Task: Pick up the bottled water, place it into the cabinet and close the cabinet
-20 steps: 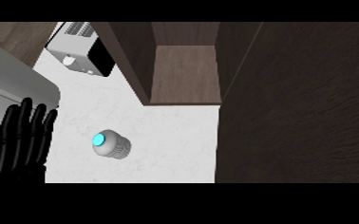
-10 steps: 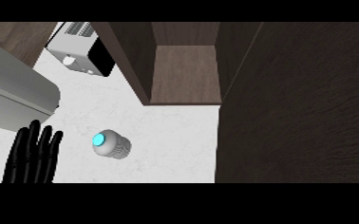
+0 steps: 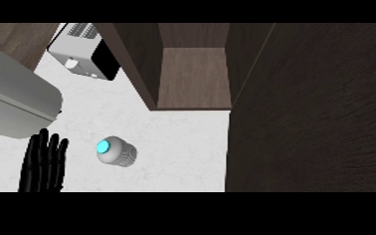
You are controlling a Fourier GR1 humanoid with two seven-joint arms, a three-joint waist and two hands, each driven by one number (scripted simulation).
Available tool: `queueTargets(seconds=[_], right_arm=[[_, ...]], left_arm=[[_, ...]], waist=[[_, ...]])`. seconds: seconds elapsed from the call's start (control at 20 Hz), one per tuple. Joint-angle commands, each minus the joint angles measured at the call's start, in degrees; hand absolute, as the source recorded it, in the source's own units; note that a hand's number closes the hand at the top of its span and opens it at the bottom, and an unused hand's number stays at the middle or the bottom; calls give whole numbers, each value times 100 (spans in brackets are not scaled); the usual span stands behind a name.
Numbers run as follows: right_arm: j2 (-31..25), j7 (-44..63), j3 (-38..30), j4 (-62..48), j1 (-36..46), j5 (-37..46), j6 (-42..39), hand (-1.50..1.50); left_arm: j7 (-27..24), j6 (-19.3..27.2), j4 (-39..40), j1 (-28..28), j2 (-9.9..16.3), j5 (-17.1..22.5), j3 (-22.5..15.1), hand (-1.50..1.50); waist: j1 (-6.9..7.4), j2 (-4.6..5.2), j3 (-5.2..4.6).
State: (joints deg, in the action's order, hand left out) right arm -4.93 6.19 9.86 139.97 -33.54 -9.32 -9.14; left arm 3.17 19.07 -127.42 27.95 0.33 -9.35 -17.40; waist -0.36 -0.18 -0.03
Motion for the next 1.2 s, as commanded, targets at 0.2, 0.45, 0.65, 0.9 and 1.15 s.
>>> queueTargets(seconds=[0.2,0.45,0.65,0.9,1.15], right_arm=[[-94,-97,-14,879,-774,-216,-186,-150],[-78,-529,325,1145,-1463,53,-369,-150],[-216,-854,-60,964,-1686,-241,-603,-150],[-107,-762,252,985,-1620,103,-464,-150],[-212,-988,133,961,-1849,-67,-696,-150]], left_arm=[[-1235,118,1717,-188,-32,460,544,-150],[-1316,-55,2359,-769,-29,851,953,-150],[-2032,-128,3188,-828,-30,1174,1113,-150],[-3051,-262,4502,-1204,-32,1726,1597,-150],[-3580,-484,5342,-1528,31,1859,2042,-150]], waist=[[-38,0,-4],[-74,-2,-3],[-64,-2,-1],[-43,8,-6],[-30,7,-2]])
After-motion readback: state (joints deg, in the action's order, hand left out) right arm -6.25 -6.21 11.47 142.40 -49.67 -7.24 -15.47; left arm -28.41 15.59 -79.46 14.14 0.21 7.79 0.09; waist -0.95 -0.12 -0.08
